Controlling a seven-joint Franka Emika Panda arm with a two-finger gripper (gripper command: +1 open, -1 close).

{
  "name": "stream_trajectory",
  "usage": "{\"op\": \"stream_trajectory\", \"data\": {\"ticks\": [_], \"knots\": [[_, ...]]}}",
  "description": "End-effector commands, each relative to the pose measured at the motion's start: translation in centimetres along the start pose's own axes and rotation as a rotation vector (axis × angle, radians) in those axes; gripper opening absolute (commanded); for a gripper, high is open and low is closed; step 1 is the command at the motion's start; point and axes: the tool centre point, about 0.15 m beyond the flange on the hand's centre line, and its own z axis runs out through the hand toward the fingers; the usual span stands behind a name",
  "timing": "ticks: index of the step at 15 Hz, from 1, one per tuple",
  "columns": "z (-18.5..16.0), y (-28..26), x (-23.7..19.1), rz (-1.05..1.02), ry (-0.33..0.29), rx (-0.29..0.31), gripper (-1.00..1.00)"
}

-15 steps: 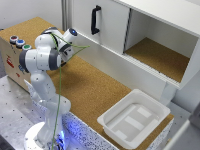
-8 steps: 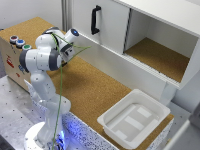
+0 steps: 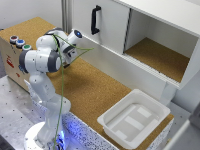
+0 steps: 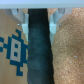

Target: Grasp the handle of the drawer, then open it

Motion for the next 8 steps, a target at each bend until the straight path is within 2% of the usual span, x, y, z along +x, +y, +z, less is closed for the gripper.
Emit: {"op": "stream_trajectory", "data": {"ticks": [1,8], "knots": [[1.2,3.6,1.3,0.012,-0.001,0.074,-1.00],[0.0,5.2,2.0,0.038,0.020,0.070,-1.00]]}}
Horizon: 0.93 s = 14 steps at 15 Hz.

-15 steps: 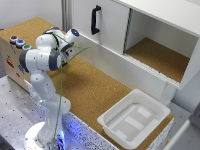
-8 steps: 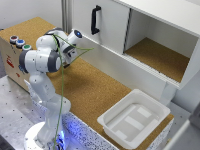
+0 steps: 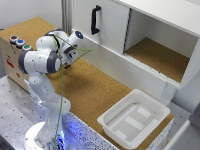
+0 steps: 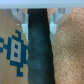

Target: Grasp the handle of the drawer, then open it

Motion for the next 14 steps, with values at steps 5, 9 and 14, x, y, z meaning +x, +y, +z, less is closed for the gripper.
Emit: {"op": "stream_trajectory", "data": {"ticks": [5,9,14], "knots": [[-0.2,5.9,2.2,0.037,0.018,0.061,-1.00],[-0.8,6.8,2.4,0.046,0.028,0.060,-1.00],[-1.1,7.9,2.5,0.058,0.035,0.058,-1.00]]}}
